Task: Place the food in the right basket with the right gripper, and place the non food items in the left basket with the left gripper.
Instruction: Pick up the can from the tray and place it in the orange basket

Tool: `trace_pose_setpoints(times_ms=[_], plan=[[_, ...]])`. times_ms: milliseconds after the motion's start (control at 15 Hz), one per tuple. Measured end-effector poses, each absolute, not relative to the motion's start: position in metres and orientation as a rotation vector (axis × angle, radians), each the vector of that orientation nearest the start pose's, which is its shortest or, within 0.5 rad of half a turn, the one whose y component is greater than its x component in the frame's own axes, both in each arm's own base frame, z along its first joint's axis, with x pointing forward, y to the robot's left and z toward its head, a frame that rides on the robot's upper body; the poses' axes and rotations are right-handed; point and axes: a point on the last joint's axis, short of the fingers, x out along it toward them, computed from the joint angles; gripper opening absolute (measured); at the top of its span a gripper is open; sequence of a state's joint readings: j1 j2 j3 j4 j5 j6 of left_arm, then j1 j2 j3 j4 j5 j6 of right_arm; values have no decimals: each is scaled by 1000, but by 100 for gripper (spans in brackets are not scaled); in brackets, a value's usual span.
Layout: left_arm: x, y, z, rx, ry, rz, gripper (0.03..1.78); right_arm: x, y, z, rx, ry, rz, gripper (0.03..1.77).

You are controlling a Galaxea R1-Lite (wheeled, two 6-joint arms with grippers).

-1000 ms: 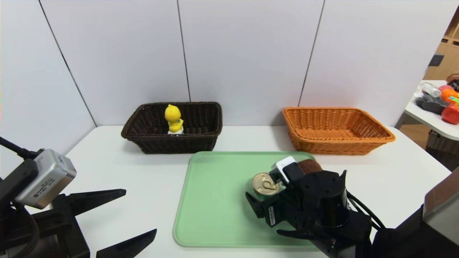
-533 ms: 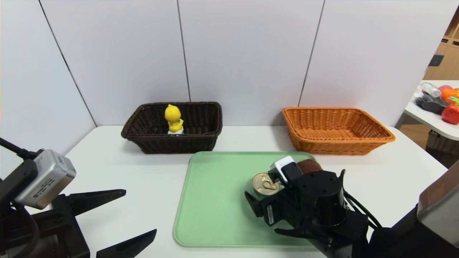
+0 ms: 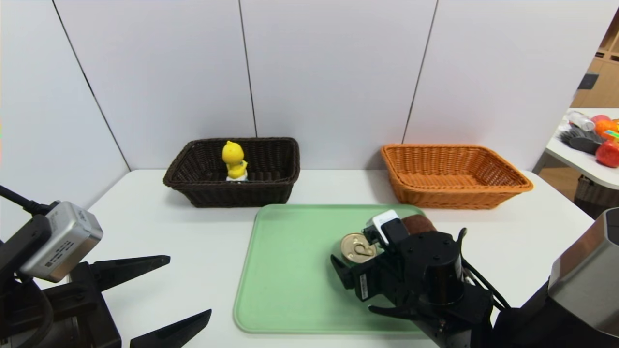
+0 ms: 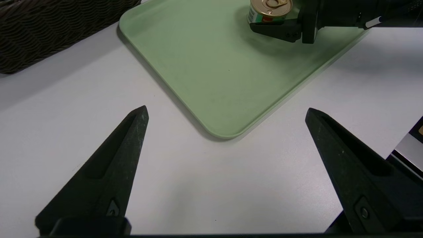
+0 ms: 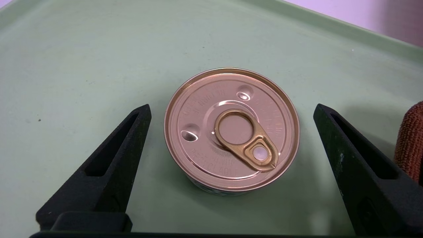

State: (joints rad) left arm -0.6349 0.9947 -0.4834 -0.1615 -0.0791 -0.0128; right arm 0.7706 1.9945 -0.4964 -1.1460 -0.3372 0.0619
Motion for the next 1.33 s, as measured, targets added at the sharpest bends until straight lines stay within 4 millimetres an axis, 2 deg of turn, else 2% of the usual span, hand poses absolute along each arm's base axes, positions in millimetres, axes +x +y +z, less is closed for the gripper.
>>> trace_pose_setpoints(times_ms=[800,1067,1133,1333], plan=[[97,-74,197,87,349,-705,169,227,207,69,-77,329,405,170],[97,-74,197,86,347,-706,169,228,207,67,-87,331,400,109],[97,-74,197,86,347,-706,169,228,207,67,-87,332,402,103],[97,-74,197,86,348,-706,169,227,208,66,-89,333,404,99]])
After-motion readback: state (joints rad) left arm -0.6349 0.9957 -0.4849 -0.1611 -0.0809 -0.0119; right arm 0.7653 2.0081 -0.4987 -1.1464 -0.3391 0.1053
